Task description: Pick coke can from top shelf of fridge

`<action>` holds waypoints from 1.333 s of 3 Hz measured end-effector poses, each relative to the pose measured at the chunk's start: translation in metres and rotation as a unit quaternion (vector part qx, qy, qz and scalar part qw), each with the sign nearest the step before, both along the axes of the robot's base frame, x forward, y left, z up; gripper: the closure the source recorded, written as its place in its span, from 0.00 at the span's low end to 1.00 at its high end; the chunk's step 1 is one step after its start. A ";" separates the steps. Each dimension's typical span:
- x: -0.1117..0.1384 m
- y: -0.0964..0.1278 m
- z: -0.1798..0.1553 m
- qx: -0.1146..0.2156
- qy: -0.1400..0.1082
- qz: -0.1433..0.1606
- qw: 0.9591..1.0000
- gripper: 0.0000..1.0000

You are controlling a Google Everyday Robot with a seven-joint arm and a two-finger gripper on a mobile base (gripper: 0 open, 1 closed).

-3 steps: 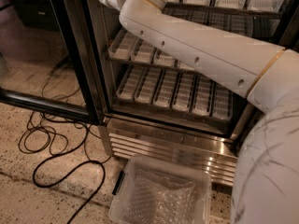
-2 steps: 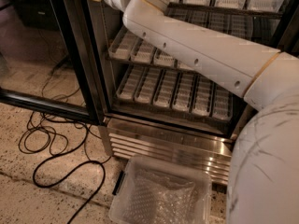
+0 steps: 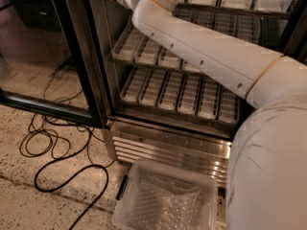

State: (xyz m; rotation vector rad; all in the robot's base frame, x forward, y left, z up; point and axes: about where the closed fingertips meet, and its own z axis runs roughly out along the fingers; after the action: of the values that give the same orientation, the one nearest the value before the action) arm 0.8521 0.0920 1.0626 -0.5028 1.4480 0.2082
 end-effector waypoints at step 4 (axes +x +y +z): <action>0.021 0.018 0.038 0.017 -0.045 0.030 0.998 0.11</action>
Offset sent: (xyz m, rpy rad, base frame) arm 0.0407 -0.0216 0.0406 0.0097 -0.0849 -0.0348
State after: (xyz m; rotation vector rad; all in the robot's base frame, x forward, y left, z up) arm 0.8730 0.1102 1.1006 -0.5221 1.3400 0.2545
